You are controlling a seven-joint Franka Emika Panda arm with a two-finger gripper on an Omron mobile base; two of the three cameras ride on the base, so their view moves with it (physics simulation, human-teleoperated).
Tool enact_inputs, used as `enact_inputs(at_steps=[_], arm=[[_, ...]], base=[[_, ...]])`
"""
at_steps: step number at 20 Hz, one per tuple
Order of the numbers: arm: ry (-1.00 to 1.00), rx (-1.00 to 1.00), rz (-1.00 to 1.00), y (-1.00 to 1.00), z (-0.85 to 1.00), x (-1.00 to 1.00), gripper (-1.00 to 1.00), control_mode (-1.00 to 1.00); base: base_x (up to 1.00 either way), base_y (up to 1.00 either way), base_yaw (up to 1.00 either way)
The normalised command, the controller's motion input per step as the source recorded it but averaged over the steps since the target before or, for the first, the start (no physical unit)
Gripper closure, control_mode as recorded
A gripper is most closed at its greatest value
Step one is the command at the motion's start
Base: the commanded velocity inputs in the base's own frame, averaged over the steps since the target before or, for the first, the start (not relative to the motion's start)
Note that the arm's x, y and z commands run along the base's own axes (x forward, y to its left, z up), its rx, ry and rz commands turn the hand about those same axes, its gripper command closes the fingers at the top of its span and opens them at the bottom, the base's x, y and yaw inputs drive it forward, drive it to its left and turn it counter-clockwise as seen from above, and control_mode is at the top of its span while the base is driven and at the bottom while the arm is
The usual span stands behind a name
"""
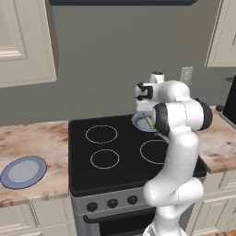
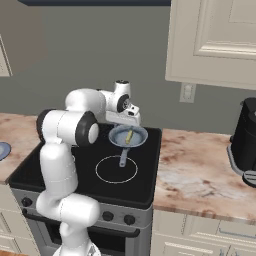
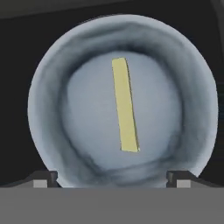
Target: Pick up the butter stick and place it in the pan. Then turn on the burner for the pan.
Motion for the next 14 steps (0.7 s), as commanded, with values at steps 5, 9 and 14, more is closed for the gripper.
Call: enact_inputs(at_steps=[5,9,14], arm=[[-0.13,0.00,-0.09,0.34,0.18,-0.70,-1.00,-1.00],[-0.13,0.00,-0.11,0.38,0.08,-0.62,-1.00,-1.00],[-0.11,0.00,-0.12,0.51,0.00,-0.44,-1.00,-1.00]], base=[[0.00,0.00,0.00],[0.00,0.00,0.00],[0.00,0.00,0.00]])
